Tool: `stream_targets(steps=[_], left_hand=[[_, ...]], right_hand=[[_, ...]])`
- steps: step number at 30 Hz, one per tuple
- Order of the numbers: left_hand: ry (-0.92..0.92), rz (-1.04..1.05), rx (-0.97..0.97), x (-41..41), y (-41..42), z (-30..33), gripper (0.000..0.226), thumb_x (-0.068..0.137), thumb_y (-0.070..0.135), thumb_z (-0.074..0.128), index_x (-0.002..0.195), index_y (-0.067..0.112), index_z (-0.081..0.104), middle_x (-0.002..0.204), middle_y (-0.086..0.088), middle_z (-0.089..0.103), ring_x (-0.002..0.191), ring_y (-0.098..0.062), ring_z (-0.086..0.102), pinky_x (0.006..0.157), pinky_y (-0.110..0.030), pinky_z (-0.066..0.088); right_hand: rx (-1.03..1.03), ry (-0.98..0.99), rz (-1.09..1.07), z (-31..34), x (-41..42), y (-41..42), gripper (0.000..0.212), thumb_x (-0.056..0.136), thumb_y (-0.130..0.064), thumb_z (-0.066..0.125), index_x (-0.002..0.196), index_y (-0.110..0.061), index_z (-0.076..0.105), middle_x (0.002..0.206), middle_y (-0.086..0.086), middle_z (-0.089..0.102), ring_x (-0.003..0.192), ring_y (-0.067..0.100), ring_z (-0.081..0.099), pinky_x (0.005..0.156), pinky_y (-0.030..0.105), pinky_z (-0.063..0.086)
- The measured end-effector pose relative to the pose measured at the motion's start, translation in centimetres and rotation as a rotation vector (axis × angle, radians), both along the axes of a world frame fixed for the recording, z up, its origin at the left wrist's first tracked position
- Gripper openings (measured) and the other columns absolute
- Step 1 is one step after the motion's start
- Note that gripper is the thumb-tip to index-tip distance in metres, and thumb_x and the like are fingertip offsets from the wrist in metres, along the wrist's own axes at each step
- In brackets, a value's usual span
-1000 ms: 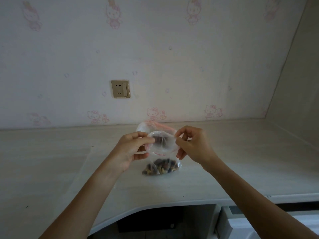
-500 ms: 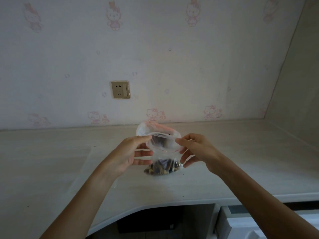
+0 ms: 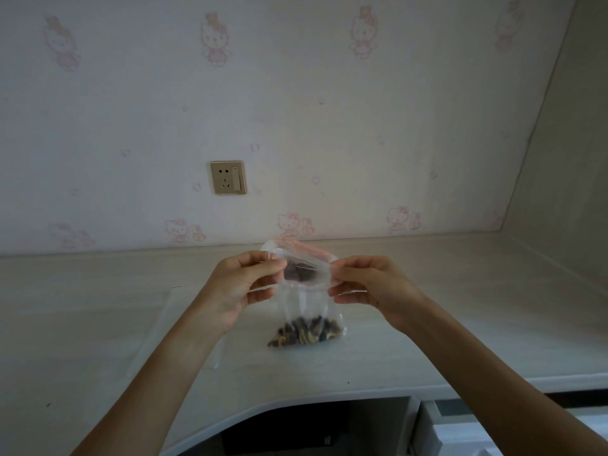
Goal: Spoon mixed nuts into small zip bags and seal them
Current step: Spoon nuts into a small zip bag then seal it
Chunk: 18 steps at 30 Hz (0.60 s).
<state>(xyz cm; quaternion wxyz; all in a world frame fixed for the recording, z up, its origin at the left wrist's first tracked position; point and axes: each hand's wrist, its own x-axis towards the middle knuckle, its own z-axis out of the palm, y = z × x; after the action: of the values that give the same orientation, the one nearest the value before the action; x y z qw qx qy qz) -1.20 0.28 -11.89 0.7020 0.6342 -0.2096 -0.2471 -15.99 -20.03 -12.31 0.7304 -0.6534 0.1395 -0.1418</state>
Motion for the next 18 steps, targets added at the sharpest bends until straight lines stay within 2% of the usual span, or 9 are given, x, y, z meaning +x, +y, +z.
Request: stream_targets(steps=[3,4,6,8,9,11,13,15,18], left_hand=[[-0.146,0.173,0.064,0.0,-0.2,0.3,0.019,0.077,0.003,0.086,0.071,0.018,0.075,0.076,-0.009,0.076,0.065,-0.014,0.075,0.049,-0.022,0.054],[-0.235,0.233,0.093,-0.1,-0.3,0.3,0.021,0.078,-0.002,0.082,0.071,0.016,0.073,0.072,-0.010,0.074,0.061,-0.016,0.075,0.047,-0.024,0.054],[-0.499,0.341,0.173,-0.4,-0.6,0.4,0.022,0.076,-0.006,0.075,0.069,0.014,0.069,0.062,-0.007,0.068,0.054,-0.020,0.072,0.046,-0.029,0.057],[-0.796,0.381,0.299,-0.5,-0.8,0.6,0.025,0.073,-0.003,0.073,0.066,0.020,0.066,0.057,0.001,0.064,0.053,-0.022,0.069,0.052,-0.036,0.060],[-0.898,0.383,0.363,-0.6,-0.8,0.9,0.025,0.074,0.000,0.073,0.066,0.022,0.065,0.057,0.003,0.062,0.053,-0.020,0.068,0.055,-0.038,0.060],[-0.932,0.358,0.433,-0.5,-1.0,1.6,0.023,0.077,0.004,0.071,0.069,0.024,0.064,0.062,0.007,0.062,0.055,-0.018,0.068,0.060,-0.041,0.062],[-0.825,0.316,0.472,-0.4,-1.1,2.5,0.015,0.081,0.011,0.070,0.073,0.024,0.069,0.066,0.005,0.065,0.057,-0.020,0.071,0.062,-0.043,0.064],[-0.700,0.243,0.510,-0.4,-1.3,3.2,0.013,0.085,0.018,0.068,0.074,0.022,0.074,0.065,0.002,0.070,0.057,-0.018,0.073,0.058,-0.040,0.065],[-0.546,0.122,0.490,-0.3,-1.3,3.9,0.017,0.089,0.024,0.072,0.075,0.018,0.080,0.062,0.007,0.072,0.059,-0.007,0.071,0.051,-0.026,0.058]], right_hand=[[-0.233,0.005,-0.198,0.4,0.2,0.5,0.006,0.088,-0.001,0.073,0.084,-0.005,0.073,0.071,0.014,0.072,0.061,0.026,0.072,0.067,0.046,0.065],[-0.410,0.010,-0.266,0.5,0.4,0.8,0.008,0.087,-0.002,0.072,0.082,-0.009,0.070,0.064,0.009,0.071,0.056,0.024,0.071,0.064,0.044,0.065],[-0.824,0.007,-0.376,0.8,0.7,1.5,0.014,0.082,-0.008,0.069,0.078,-0.021,0.062,0.054,0.001,0.067,0.047,0.014,0.065,0.052,0.032,0.058],[-1.132,0.030,-0.400,1.3,0.9,2.1,0.015,0.081,-0.013,0.064,0.079,-0.025,0.055,0.056,-0.003,0.064,0.048,0.012,0.059,0.046,0.028,0.049],[-1.212,0.052,-0.389,1.6,1.1,2.2,0.013,0.083,-0.014,0.061,0.081,-0.024,0.054,0.060,-0.004,0.064,0.052,0.014,0.059,0.047,0.030,0.049],[-1.256,0.099,-0.375,2.3,1.4,2.0,0.006,0.086,-0.015,0.058,0.084,-0.021,0.057,0.067,-0.003,0.065,0.059,0.016,0.061,0.052,0.029,0.051],[-1.207,0.131,-0.368,3.2,1.5,1.8,0.005,0.087,-0.018,0.058,0.083,-0.020,0.061,0.071,-0.004,0.065,0.064,0.016,0.062,0.054,0.028,0.050],[-1.064,0.137,-0.322,4.0,1.6,1.6,0.009,0.088,-0.018,0.061,0.081,-0.018,0.065,0.071,-0.006,0.065,0.061,0.017,0.067,0.054,0.027,0.051],[-0.710,0.131,-0.196,4.9,1.5,1.4,0.008,0.090,-0.007,0.064,0.084,-0.009,0.069,0.072,0.005,0.070,0.055,0.020,0.071,0.054,0.035,0.061]])
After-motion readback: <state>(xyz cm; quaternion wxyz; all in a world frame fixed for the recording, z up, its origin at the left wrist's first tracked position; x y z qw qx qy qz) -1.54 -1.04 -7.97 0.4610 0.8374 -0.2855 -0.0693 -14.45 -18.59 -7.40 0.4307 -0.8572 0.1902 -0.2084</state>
